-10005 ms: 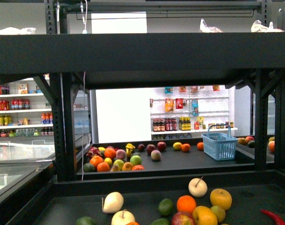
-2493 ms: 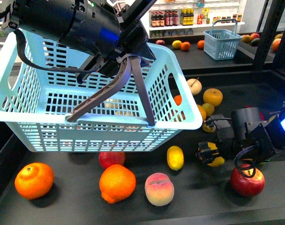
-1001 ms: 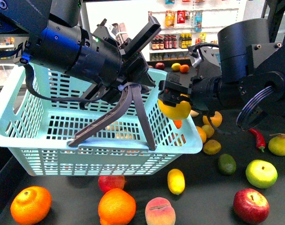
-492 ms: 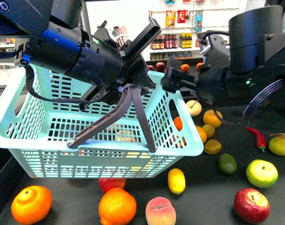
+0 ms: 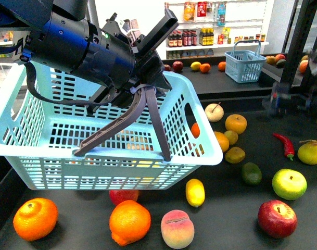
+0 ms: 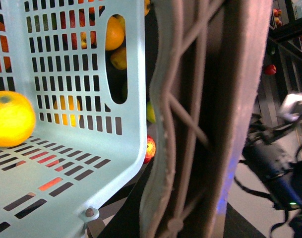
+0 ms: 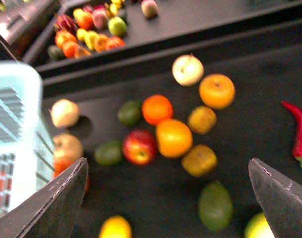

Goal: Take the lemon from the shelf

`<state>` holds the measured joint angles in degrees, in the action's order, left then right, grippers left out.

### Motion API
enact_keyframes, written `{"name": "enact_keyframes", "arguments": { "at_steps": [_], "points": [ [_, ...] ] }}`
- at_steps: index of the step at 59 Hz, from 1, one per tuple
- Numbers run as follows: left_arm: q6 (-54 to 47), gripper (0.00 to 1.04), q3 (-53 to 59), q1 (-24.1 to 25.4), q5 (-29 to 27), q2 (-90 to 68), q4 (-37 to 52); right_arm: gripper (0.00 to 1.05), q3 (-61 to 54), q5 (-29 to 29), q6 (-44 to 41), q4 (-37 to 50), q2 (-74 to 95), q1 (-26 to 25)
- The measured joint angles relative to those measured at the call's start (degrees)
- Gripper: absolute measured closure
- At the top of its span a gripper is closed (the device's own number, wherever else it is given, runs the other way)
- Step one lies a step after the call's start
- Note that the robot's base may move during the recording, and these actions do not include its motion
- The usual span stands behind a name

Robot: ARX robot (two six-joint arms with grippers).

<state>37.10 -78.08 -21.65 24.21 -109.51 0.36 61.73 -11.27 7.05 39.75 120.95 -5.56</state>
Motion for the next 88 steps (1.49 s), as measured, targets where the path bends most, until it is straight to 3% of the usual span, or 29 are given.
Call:
{"name": "enact_keyframes", "arguments": {
  "at_steps": [16, 46, 62, 88],
  "points": [
    [0.0, 0.90, 0.0, 0.0, 0.4, 0.0, 0.0, 0.07, 0.7, 1.0, -3.1, -0.6, 13.5, 3.6],
    [0.0, 0.90, 0.0, 0.0, 0.0, 0.0, 0.0, 0.07, 29.8, 5.7, 0.3, -13.6, 34.2, 15.8],
    [-0.4, 0.91, 0.0, 0.0, -0.7, 0.0, 0.0, 0.07, 44.2, 7.1, 0.6, -19.3, 43.1, 17.7],
    [-0.5, 0.91, 0.0, 0.0, 0.4, 0.0, 0.0, 0.10, 54.4, 9.2, -2.3, -24.8, 50.5, 19.0]
  ]
}}
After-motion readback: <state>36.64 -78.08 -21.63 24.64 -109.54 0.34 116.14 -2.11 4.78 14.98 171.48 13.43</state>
